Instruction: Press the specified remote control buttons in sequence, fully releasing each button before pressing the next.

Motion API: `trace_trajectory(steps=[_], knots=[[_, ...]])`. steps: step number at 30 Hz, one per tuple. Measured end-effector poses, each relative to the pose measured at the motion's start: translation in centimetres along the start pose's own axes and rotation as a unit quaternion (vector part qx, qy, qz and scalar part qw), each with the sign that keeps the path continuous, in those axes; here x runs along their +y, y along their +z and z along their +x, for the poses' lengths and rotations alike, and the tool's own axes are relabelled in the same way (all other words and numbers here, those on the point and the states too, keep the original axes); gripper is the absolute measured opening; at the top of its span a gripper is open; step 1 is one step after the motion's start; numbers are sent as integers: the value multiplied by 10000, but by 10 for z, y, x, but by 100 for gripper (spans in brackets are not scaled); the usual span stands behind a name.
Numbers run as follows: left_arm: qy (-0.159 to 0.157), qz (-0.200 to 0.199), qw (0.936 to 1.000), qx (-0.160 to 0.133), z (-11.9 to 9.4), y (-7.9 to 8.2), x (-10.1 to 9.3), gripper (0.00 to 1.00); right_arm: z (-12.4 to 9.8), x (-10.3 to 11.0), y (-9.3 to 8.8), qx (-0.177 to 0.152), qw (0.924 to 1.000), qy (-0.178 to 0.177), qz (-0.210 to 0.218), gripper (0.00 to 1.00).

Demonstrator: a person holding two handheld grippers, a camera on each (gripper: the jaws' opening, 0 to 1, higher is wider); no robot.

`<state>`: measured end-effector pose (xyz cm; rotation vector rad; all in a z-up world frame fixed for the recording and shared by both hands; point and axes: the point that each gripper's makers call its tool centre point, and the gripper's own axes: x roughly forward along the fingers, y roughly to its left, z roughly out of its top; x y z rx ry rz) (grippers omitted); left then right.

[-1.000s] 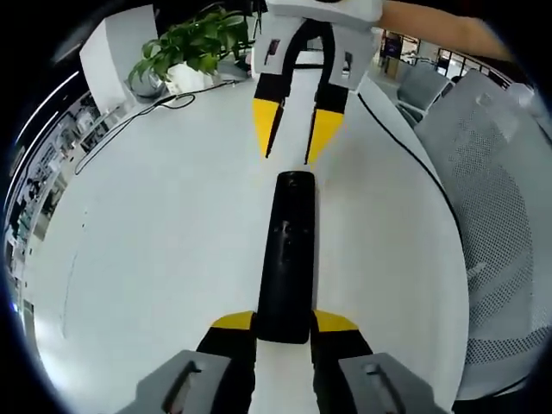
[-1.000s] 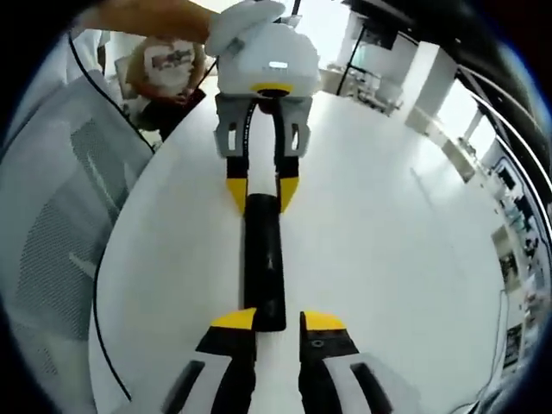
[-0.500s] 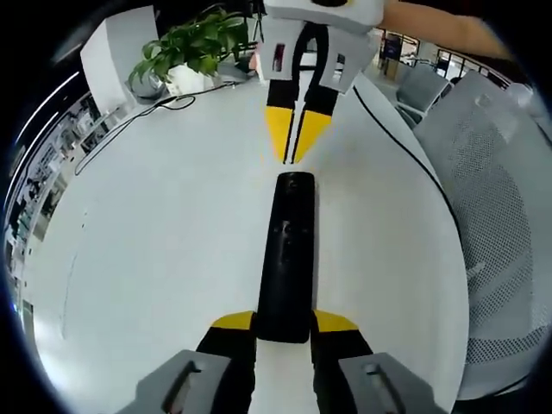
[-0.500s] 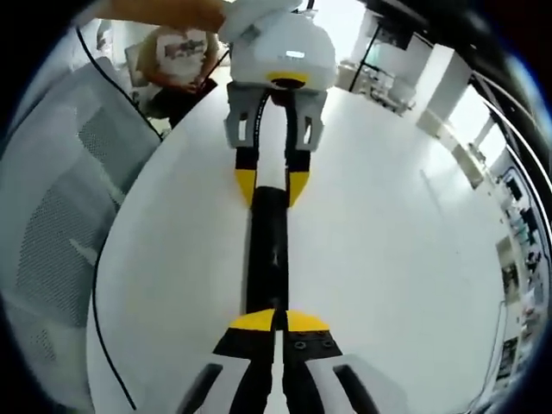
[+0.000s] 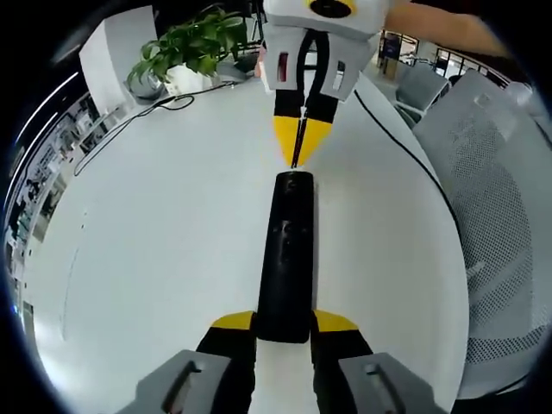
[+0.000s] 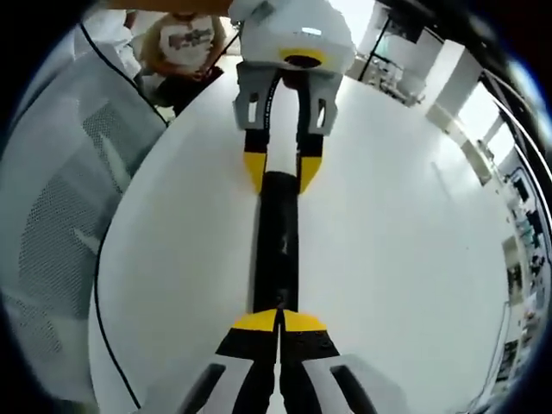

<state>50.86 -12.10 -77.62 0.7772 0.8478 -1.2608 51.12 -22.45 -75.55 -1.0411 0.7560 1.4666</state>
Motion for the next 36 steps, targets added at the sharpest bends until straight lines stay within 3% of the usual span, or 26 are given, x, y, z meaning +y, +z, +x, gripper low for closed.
trace_trajectory(steps=[19, 36], knots=[[-8, 31, 10000, 63, 0, 0, 1, 23, 9, -3, -6, 688, 9968, 408, -78, 0], [0, 35, 10000, 75, 0, 0, 2, 23, 10, -2, -6, 744, 9963, 403, -155, 0]])
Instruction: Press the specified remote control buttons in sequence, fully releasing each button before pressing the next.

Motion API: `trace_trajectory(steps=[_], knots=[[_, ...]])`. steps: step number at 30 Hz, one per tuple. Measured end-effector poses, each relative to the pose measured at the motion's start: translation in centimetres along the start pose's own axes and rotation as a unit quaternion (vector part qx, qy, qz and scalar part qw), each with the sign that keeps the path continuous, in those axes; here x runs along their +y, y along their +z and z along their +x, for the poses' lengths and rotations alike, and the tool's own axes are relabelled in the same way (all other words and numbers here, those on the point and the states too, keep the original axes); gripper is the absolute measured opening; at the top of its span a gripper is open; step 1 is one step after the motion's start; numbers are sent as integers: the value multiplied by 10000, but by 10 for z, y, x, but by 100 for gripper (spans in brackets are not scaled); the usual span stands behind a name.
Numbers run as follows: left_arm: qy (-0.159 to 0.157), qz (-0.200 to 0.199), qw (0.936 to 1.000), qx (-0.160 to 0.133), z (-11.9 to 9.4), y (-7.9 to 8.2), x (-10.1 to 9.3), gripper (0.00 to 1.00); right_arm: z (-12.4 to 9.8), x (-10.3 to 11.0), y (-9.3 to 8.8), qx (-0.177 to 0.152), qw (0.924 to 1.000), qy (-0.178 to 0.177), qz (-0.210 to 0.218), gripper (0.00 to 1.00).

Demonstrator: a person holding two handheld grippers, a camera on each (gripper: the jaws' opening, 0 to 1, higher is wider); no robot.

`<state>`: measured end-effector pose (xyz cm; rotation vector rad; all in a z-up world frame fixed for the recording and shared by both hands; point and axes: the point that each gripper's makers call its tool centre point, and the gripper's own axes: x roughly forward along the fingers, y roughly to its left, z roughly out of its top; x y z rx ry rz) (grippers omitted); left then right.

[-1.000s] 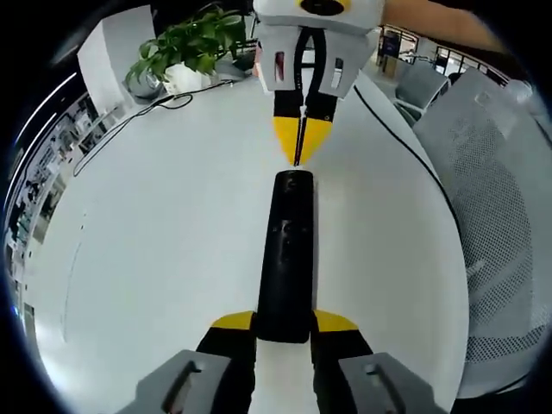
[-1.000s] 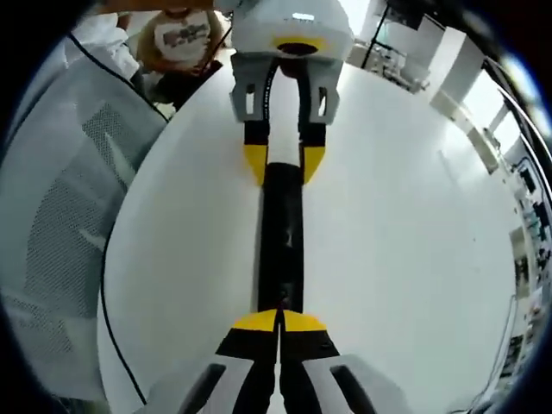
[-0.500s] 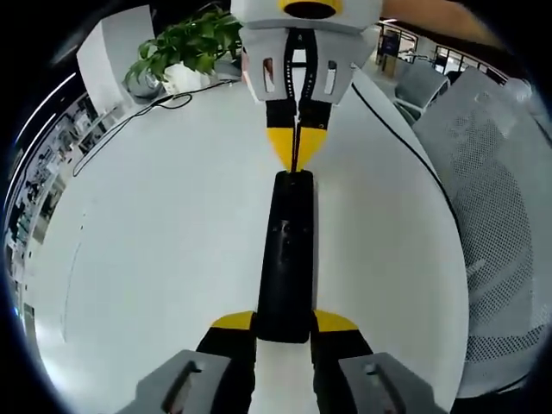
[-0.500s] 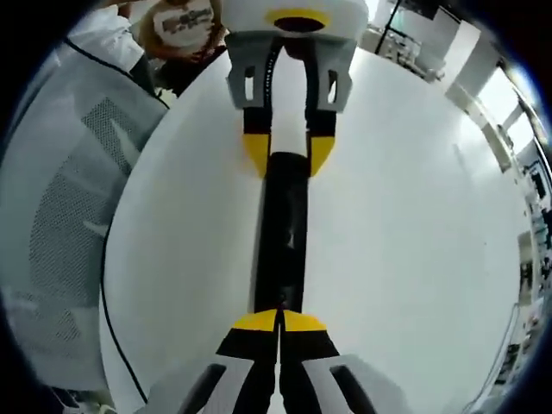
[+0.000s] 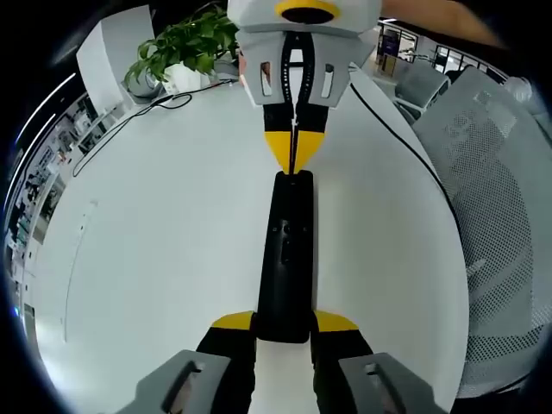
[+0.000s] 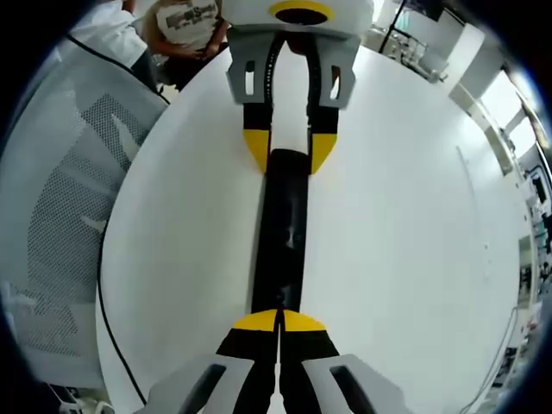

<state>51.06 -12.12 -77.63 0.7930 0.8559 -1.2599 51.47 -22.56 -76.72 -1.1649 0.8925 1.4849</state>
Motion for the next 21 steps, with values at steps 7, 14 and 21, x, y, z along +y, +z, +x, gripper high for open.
trace_trajectory(steps=[7, 14, 21], knots=[[-6, -1, 10000, -4, 0, 0, 0, 23, 0, 1, 0, 24, 10000, 31, -27, 0], [1, -12, 10000, 2, 1, 0, 0, 23, 1, -1, 0, 44, 10000, 85, -19, 0], [0, -13, 10000, -4, 1, 0, -1, 23, 2, -1, 0, 51, 9999, 114, 15, 0]])
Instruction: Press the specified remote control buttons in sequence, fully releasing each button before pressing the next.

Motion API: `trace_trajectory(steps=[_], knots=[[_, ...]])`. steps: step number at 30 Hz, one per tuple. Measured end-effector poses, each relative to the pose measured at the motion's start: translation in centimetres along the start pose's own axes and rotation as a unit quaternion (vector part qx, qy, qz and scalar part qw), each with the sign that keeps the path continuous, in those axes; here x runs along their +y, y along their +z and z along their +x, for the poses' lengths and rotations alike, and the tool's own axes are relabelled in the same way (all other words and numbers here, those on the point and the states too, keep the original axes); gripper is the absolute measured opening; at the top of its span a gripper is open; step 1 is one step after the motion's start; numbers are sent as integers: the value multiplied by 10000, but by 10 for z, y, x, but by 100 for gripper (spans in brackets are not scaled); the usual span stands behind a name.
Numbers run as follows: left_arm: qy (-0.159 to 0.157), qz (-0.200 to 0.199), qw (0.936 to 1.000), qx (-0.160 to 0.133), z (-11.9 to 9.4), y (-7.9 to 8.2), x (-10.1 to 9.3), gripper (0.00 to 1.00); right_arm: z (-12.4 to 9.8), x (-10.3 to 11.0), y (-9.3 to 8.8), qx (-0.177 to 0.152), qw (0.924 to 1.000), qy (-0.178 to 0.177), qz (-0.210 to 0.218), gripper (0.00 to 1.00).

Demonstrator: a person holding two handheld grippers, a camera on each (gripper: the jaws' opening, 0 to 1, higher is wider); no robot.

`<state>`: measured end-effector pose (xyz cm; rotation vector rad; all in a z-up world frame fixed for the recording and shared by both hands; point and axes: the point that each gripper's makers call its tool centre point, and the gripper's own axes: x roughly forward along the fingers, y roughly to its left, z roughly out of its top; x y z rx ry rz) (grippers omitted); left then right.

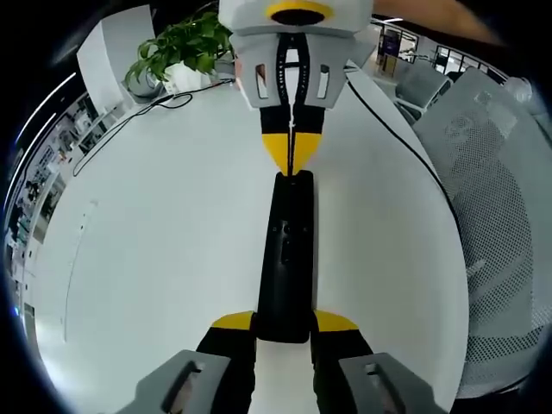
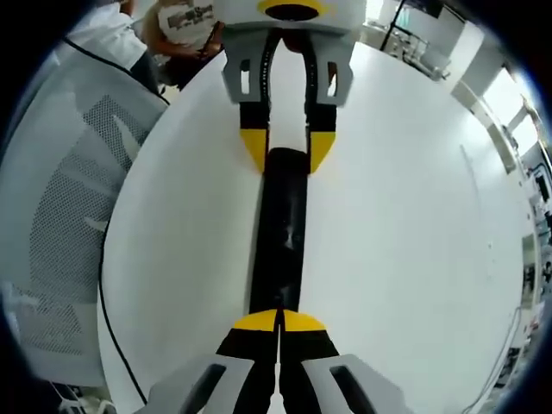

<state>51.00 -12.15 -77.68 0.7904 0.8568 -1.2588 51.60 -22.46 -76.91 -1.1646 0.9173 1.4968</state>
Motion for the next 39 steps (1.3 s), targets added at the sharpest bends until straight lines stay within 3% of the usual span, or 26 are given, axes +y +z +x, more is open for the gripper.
trace_trajectory(steps=[5, 11, 16, 24, 31, 39], knots=[[-5, -9, 10000, 5, 0, 0, 0, 23, 2, 0, 0, 364, 9989, -12, -296, 0], [-8, -13, 10000, 4, 0, 0, 0, 23, 1, -2, -2, 298, 9994, 40, -174, 0], [-29, -38, 10000, 1, 0, 0, 1, 23, 2, -2, -1, 426, 9987, 69, -255, 0], [-9, -27, 10000, 21, 0, 0, 1, 23, 1, -4, -3, 358, 9991, 27, -245, 0], [11, 18, 10000, 90, 0, 0, 0, 23, -2, -3, -2, -111, 9999, -16, 77, 0], [32, 75, 9999, 102, 0, 1, 0, 23, -2, -1, 4, -118, 9999, -92, -10, 0]])
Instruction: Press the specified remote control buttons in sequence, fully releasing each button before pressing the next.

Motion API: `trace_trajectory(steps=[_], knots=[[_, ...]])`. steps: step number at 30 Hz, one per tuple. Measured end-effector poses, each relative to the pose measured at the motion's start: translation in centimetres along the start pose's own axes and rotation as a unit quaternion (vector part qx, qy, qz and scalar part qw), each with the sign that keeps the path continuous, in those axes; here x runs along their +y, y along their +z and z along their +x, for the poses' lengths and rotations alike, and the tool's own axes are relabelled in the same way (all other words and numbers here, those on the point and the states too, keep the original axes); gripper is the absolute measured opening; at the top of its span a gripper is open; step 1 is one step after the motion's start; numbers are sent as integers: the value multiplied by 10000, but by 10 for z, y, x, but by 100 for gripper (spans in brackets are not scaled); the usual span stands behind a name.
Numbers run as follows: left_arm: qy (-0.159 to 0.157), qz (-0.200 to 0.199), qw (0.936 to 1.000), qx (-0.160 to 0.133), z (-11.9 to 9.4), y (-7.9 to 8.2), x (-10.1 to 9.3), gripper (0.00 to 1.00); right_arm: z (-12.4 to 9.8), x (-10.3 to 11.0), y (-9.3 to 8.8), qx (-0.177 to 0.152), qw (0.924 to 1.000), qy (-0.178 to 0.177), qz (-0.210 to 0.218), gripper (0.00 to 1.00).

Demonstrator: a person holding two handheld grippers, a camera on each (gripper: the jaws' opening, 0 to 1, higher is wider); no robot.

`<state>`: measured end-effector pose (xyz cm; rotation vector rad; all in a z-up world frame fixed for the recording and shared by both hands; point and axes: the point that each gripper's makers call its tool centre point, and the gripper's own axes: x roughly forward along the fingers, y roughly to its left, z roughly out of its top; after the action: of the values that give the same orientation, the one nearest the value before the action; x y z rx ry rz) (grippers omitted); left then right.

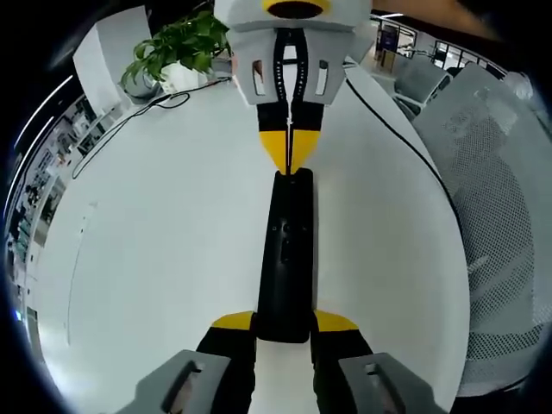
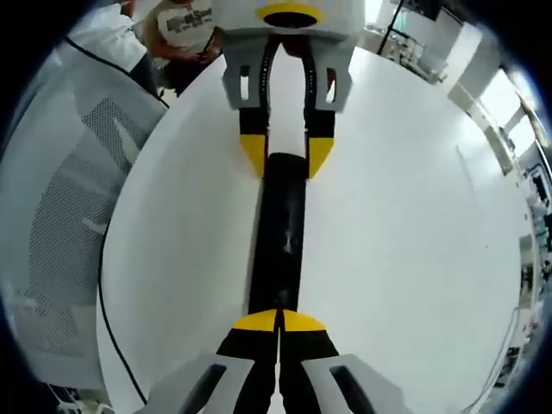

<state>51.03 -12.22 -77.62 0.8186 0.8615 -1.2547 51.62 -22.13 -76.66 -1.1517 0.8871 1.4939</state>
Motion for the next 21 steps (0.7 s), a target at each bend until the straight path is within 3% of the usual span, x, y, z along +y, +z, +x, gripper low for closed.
trace_trajectory(steps=[21], knots=[[52, -35, 10000, 58, 0, 2, 0, 23, -25, -6, 2, 41, 9999, -91, -78, 0]])
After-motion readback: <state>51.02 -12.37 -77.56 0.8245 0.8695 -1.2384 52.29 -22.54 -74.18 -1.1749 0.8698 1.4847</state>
